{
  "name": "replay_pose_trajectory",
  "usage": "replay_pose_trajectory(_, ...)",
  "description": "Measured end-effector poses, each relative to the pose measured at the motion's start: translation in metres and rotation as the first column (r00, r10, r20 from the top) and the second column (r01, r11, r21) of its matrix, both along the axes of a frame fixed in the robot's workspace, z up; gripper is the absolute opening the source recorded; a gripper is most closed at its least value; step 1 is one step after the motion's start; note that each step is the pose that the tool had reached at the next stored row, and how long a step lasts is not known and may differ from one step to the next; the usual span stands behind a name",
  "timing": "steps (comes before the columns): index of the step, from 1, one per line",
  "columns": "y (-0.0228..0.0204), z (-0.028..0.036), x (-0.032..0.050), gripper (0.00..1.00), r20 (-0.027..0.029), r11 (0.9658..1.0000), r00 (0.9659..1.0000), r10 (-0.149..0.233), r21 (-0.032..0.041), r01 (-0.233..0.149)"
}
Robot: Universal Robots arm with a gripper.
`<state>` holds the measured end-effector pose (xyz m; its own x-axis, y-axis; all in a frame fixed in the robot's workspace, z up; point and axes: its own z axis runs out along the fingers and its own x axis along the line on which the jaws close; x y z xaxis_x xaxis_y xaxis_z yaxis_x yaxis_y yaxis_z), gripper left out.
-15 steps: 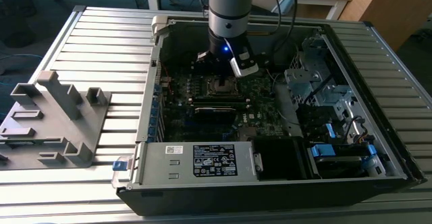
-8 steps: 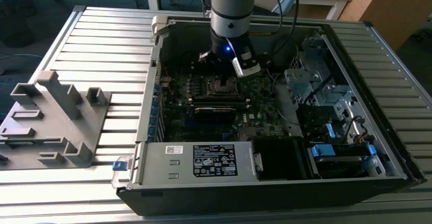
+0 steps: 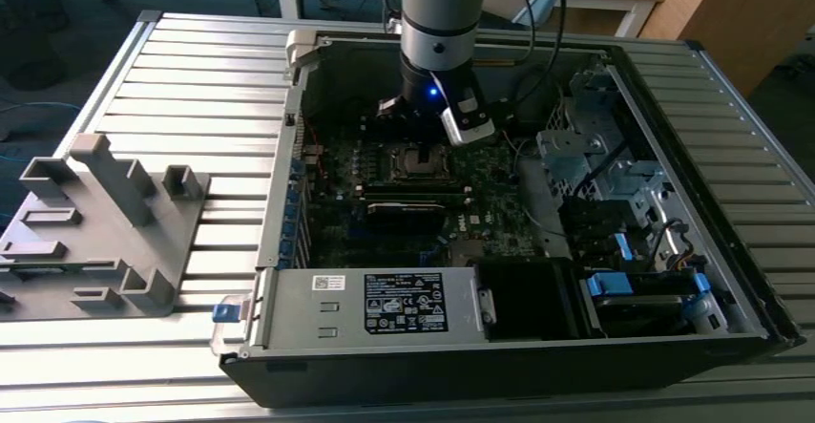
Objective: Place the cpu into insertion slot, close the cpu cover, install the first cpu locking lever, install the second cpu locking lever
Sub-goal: 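Install the second cpu locking lever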
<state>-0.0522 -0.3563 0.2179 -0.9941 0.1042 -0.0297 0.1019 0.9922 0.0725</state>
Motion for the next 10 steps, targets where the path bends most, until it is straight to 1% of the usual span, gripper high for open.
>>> replay_pose_trajectory(1, 0.0002, 0.0, 0.0, 0.11, 0.0, 1.0, 1.0, 0.0, -0.0027, 0.0)
replay_pose_trajectory(4, 0.0004, -0.0001, 0.0, 0.11, 0.0001, 0.9998, 1.0, 0.0, -0.0205, 0.0)
replay_pose_trajectory(7, 0.0004, -0.0001, 0.0001, 0.11, 0.0, 0.9998, 1.0, 0.0, -0.0213, 0.0)
replay_pose_trajectory(10, 0.0018, -0.0001, 0.0, 0.11, 0.0, 0.9998, 1.0, 0.0, -0.0214, 0.0)
